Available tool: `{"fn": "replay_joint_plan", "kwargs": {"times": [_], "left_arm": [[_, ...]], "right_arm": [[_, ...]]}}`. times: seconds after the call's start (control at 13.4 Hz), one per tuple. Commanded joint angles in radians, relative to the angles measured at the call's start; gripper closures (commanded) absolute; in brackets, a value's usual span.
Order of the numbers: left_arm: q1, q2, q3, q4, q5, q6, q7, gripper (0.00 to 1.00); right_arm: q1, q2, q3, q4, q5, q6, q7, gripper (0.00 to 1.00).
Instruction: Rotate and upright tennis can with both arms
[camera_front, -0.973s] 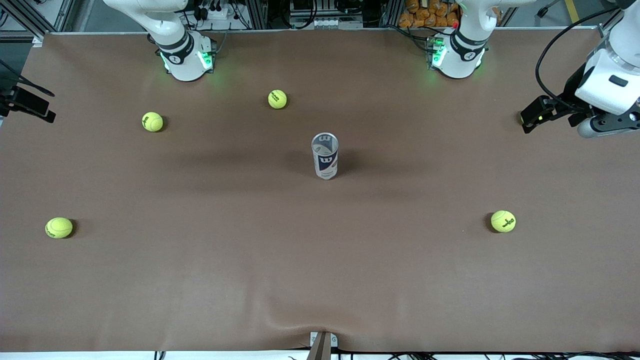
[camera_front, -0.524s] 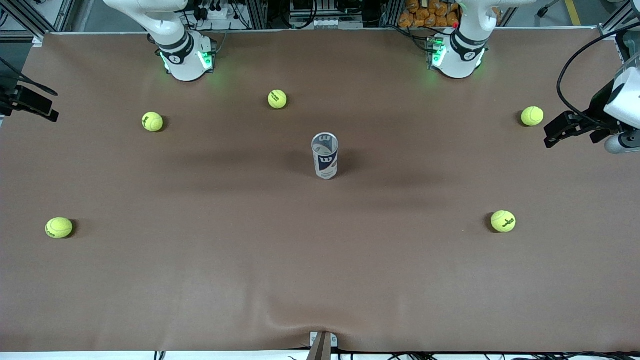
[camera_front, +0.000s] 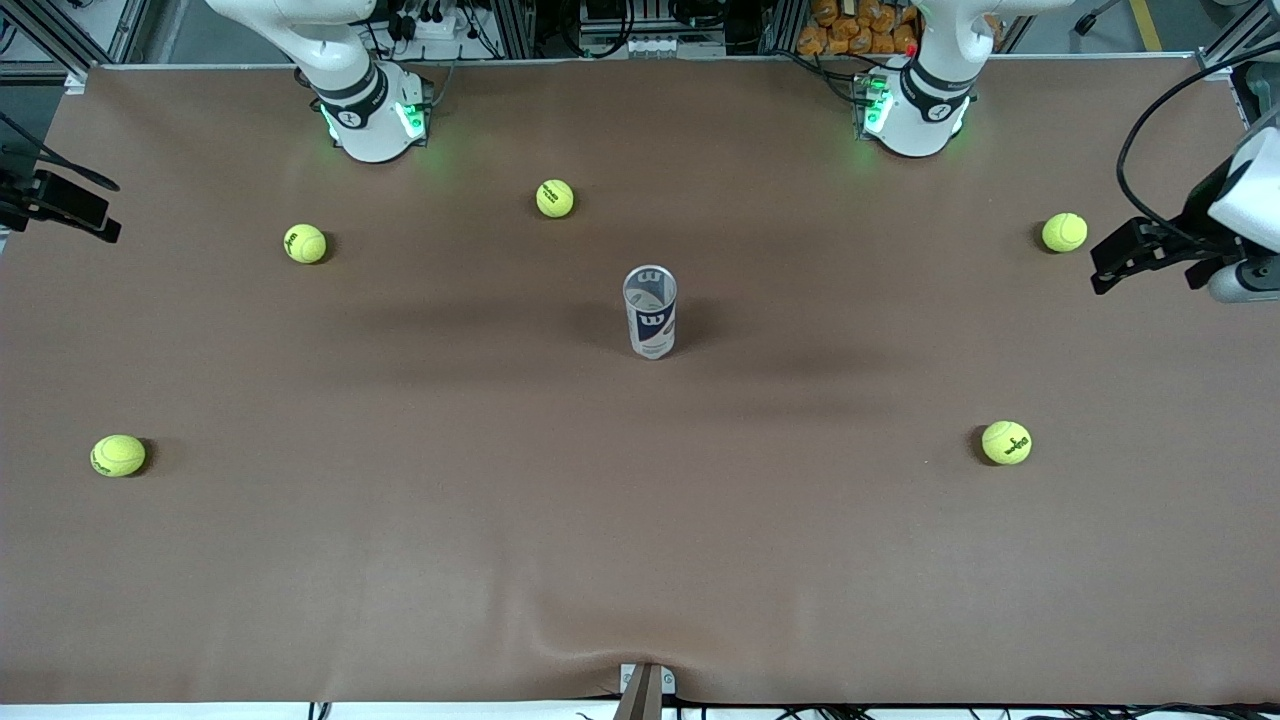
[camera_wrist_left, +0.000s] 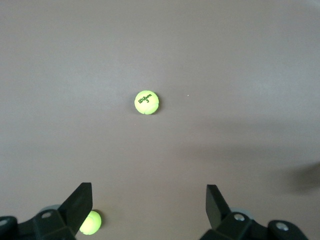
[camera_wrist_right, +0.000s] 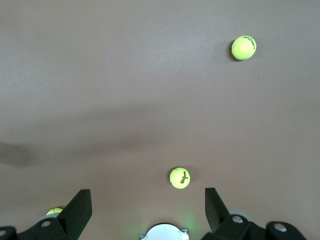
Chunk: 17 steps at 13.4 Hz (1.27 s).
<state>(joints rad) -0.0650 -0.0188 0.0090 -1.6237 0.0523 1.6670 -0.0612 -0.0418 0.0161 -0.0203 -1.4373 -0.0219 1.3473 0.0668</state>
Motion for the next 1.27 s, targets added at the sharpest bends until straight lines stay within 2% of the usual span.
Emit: {"fn": "replay_joint_plan", "kwargs": {"times": [0.0,1.05,1.2], "left_arm": [[-0.009,0.01,0.011,0.025,-0.008,0.0,0.047,0.0],[-0.009,0.011,0.002,0.033,-0.031,-0.004,0.044,0.0],[-0.009,0.013,0.002,0.031,-0.031,-0.004,0.044,0.0]], "right_arm": [[0.002,-0.004,0.002,-0.005,0.0,-0.011,0.002,0.0],[-0.004,-0.001,-0.003,0.002,0.014,-0.007,-0.027,0.0],[-0.009,-0.001,-0.003,0.002,0.037,-0.007,-0.059,0.0]]}}
